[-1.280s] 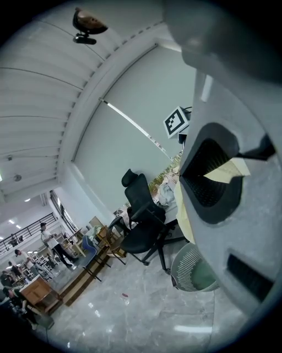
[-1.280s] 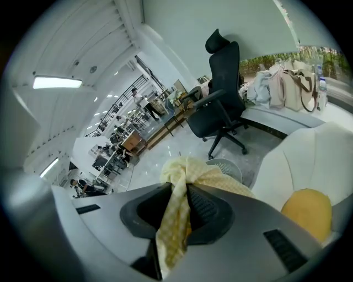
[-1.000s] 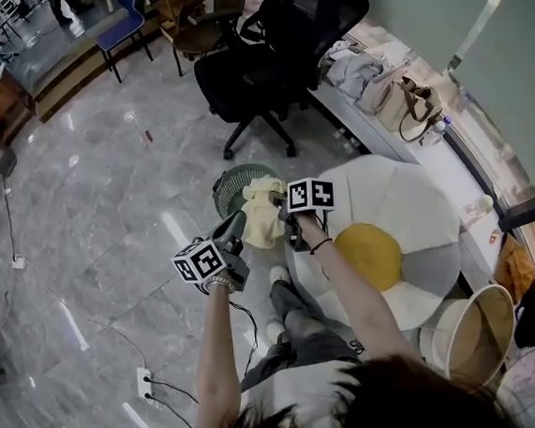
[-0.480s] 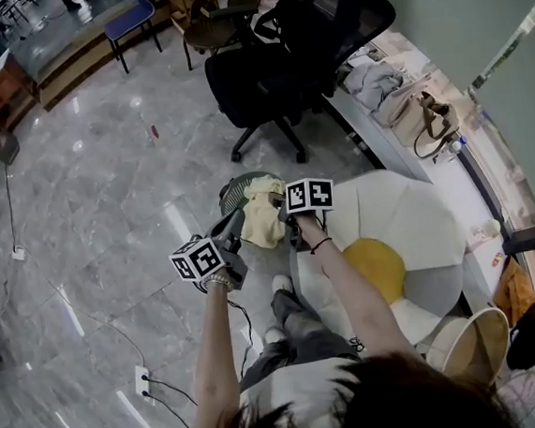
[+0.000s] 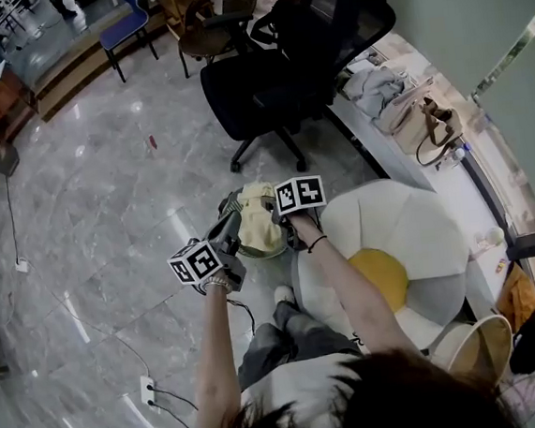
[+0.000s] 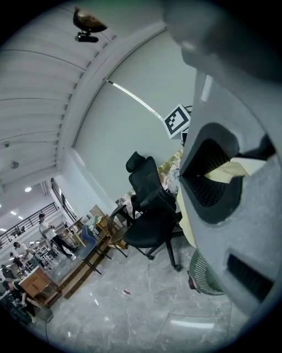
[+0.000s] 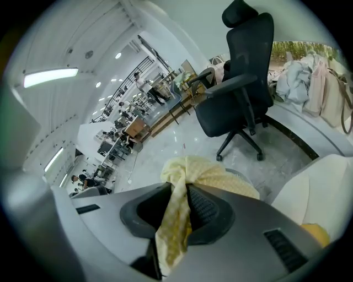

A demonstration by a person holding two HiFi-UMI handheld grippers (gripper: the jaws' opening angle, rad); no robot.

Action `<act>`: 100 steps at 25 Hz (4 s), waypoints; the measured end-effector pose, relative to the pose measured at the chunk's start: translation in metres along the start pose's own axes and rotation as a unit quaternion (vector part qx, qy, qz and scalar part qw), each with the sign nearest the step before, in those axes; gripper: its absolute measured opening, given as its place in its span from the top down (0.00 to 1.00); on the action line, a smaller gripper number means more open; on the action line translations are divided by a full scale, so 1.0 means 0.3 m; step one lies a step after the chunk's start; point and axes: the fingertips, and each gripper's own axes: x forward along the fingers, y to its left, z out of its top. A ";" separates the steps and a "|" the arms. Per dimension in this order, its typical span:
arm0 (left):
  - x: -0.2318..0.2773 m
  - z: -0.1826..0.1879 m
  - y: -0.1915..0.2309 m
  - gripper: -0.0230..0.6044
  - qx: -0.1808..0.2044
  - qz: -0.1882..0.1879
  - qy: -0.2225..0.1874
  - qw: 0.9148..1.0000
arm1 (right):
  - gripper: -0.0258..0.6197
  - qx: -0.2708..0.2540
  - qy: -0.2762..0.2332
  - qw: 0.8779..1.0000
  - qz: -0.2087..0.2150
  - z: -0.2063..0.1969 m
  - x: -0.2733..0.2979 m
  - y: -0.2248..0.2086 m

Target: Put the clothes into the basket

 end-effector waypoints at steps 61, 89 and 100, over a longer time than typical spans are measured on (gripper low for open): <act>0.173 -0.087 0.273 0.95 -0.039 0.019 0.102 0.994 | 0.78 0.004 0.066 0.997 -0.030 -0.057 0.290 -0.141; 0.047 0.081 0.031 0.95 0.019 -0.023 0.039 0.999 | 0.93 0.049 -0.097 0.990 0.090 0.080 -0.037 0.156; -0.025 0.179 -0.070 0.95 0.054 -0.039 -0.005 0.998 | 0.94 0.062 -0.148 0.975 0.152 0.128 -0.150 0.311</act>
